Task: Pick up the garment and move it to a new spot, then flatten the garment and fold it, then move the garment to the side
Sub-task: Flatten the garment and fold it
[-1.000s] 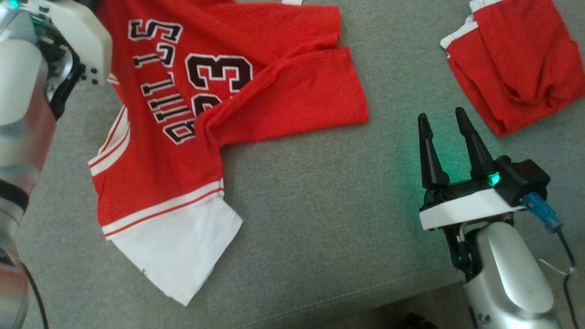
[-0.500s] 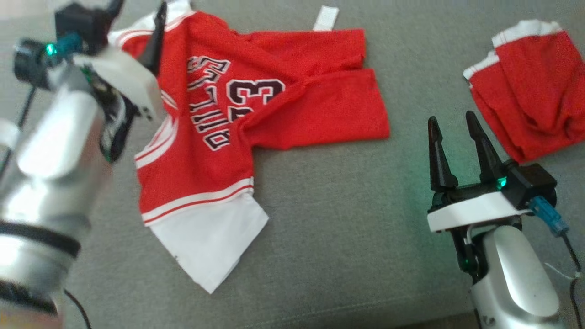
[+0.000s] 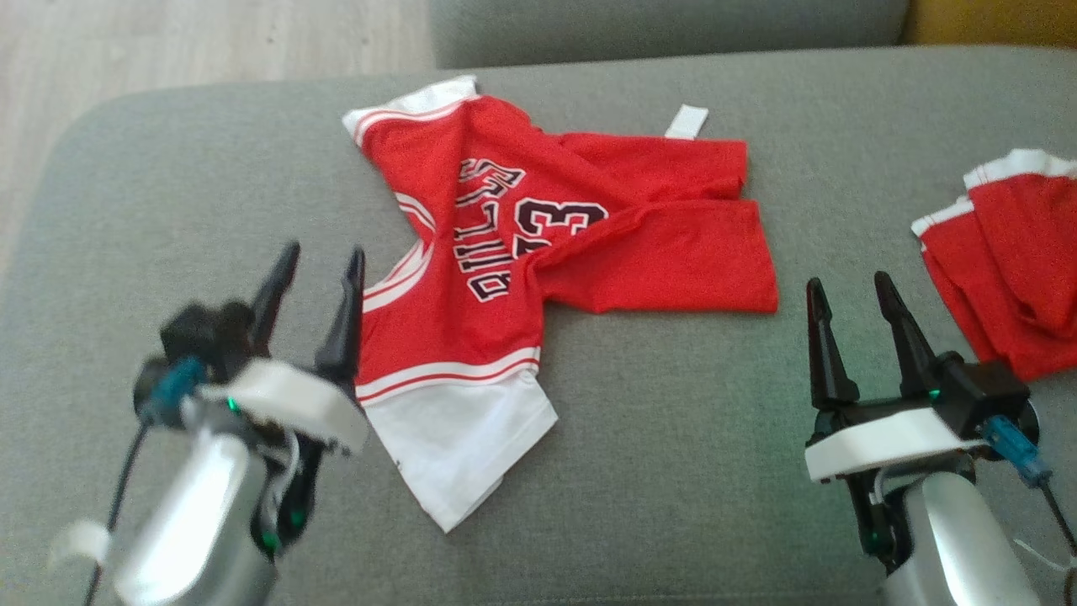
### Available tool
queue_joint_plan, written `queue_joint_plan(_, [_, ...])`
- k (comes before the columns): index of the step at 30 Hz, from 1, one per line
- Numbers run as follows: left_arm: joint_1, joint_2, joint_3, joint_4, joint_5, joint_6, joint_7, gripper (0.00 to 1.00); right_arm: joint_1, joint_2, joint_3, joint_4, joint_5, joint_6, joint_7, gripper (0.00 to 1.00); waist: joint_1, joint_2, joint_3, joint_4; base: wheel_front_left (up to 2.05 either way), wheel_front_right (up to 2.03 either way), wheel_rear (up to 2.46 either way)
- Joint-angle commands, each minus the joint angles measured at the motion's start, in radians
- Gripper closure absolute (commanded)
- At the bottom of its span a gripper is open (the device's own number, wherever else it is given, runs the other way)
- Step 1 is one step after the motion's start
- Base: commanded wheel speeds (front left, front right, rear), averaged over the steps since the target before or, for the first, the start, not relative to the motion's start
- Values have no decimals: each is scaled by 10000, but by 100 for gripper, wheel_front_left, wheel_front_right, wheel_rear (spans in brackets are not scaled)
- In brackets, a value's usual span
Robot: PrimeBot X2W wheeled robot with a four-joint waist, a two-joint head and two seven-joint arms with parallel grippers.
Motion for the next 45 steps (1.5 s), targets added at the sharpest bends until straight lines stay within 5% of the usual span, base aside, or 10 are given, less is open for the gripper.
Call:
queue_joint_plan(1, [-59, 107, 550, -463, 119, 15, -121, 0, -61, -20, 160, -282, -58, -9, -109, 0, 3, -1, -265, 228, 0, 0, 0])
queue_joint_plan(11, [1948, -945, 1372, -988, 741, -261, -121, 0, 275, -20, 122, -245, 51, -9, -109, 0, 3, -1, -756, 390, 0, 0, 0])
queue_joint_plan(18, [2262, -1449, 975, 130, 908, -1061, 183, 0, 358, -20, 91, -315, 76, -9, -109, 0, 3, -1, -745, 397, 0, 0, 0])
queue_joint_plan(24, [2362, -1423, 542, 814, 797, -1342, 1001, 0, 414, -20, 93, -278, 103, -9, -109, 0, 3, -1, -735, 373, 0, 0, 0])
queue_joint_plan(39, [2278, -1383, 298, 1607, 439, -866, 3327, 0, 314, -20, 163, -261, 129, -9, -109, 0, 3, -1, -527, 153, 0, 0, 0])
queue_joint_plan(44, [2126, -1398, 120, 1537, 313, -1160, 3626, 0, 246, -20, 142, -297, 123, -9, -109, 0, 3, -1, -377, 71, 0, 0, 0])
queue_joint_plan(45, [2089, -1417, 71, 1467, 282, -1293, 3583, 32, 234, -20, 127, -299, 119, -9, -109, 0, 3, -1, -349, 69, 0, 0, 0])
